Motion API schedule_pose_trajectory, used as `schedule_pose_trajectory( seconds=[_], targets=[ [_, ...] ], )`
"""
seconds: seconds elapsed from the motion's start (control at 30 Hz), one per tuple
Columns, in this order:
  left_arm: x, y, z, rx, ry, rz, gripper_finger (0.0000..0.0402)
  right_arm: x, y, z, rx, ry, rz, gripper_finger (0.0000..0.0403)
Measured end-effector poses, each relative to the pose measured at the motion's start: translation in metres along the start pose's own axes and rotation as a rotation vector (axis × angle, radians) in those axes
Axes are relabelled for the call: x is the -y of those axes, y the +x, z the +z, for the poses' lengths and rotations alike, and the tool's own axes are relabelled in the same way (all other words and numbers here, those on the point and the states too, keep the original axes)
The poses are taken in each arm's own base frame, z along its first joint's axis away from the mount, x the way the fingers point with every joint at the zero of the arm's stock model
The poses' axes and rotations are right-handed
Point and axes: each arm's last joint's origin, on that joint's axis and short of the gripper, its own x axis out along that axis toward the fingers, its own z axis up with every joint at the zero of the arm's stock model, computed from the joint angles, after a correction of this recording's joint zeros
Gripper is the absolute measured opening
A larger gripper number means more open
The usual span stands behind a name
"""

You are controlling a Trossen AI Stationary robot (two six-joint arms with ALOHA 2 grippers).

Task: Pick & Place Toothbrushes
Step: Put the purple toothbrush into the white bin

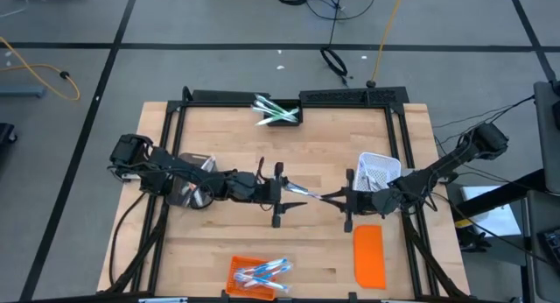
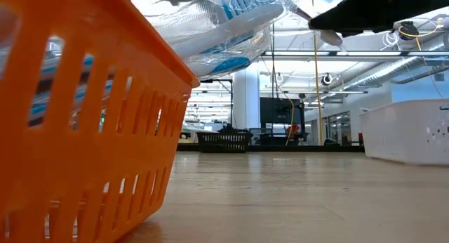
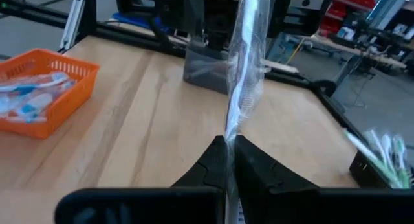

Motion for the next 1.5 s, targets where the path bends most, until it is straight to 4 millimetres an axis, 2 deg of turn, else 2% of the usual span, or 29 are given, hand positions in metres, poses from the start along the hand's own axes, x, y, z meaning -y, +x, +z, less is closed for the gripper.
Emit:
schedule_pose_trajectory(
  seconds=[0.2, 0.27, 0.4, 0.43, 0.57, 0.73, 1.1, 1.3, 1.5],
  targets=[
    [-0.008, 0.001, 0.006, 0.075, -0.012, 0.028, 0.0151, 0.005, 0.002, 0.004, 0.034, -0.025, -0.03, 0.0008],
    [-0.01, 0.001, 0.007, 0.088, -0.013, 0.035, 0.0122, 0.007, 0.004, 0.004, 0.032, -0.027, -0.04, 0.0014],
    [-0.012, 0.001, 0.007, 0.09, 0.025, 0.045, 0.0028, 0.01, 0.005, 0.003, 0.026, -0.031, -0.051, 0.0015],
    [-0.012, 0.001, 0.007, 0.091, 0.031, 0.044, 0.0017, 0.011, 0.005, 0.003, 0.025, -0.039, -0.054, 0.0013],
    [-0.012, 0.001, 0.008, 0.092, 0.021, 0.044, 0.0014, 0.011, 0.006, 0.003, 0.023, -0.072, -0.058, 0.0016],
    [-0.012, 0.001, 0.007, 0.088, 0.029, 0.055, 0.0009, 0.012, 0.006, 0.003, 0.024, -0.114, -0.065, 0.0039],
    [-0.016, 0.002, 0.004, 0.058, 0.034, 0.082, 0.0008, 0.022, -0.006, 0.015, 0.072, -0.064, -0.151, 0.0089],
    [-0.039, 0.003, 0.003, 0.068, 0.0, 0.178, 0.0008, 0.025, -0.01, 0.018, 0.091, -0.062, -0.155, 0.0118],
    [-0.066, 0.002, 0.008, 0.161, -0.03, 0.263, 0.0008, 0.025, -0.01, 0.019, 0.093, -0.069, -0.156, 0.0133]
  ],
)
